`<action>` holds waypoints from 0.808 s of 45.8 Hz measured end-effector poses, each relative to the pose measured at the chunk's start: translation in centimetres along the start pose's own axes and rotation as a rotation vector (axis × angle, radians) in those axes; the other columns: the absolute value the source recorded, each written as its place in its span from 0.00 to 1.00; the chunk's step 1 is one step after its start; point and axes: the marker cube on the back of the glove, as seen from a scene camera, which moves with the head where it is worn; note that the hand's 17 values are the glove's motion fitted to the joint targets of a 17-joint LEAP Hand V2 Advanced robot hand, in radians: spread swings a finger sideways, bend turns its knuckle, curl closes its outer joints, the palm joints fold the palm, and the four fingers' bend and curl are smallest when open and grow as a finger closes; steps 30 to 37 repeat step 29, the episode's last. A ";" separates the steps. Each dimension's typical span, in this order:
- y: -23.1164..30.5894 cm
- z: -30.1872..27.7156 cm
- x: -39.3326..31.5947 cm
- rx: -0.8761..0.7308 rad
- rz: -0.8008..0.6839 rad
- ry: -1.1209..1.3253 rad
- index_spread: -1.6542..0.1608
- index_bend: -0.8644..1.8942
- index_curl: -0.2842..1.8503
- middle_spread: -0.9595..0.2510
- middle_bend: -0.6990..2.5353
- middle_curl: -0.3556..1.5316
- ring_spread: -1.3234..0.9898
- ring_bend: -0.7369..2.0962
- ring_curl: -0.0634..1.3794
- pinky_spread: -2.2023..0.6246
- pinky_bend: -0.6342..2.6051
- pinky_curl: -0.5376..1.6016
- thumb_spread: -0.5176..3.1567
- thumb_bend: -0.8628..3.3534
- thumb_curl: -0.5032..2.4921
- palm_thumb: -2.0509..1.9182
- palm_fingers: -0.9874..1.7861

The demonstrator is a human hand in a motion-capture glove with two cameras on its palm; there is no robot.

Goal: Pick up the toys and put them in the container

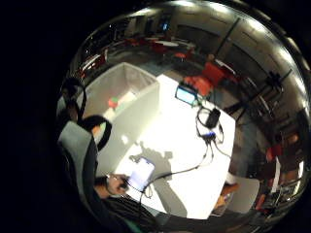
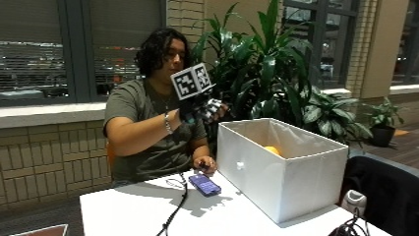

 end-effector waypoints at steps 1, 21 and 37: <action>0.8 0.4 0.8 -0.012 0.011 0.000 0.70 0.43 0.40 0.42 0.66 0.86 0.36 0.88 0.74 0.60 0.67 0.68 0.41 0.20 0.26 0.52 0.60; 9.4 6.9 7.7 -0.129 0.092 -0.022 0.68 0.44 0.40 0.48 0.41 0.66 0.40 0.71 0.53 0.64 0.56 0.55 0.43 0.20 0.26 0.51 0.46; 9.4 6.9 8.2 -0.118 0.096 -0.016 0.68 0.43 0.39 0.50 0.38 0.62 0.40 0.66 0.47 0.66 0.53 0.50 0.42 0.19 0.26 0.51 0.47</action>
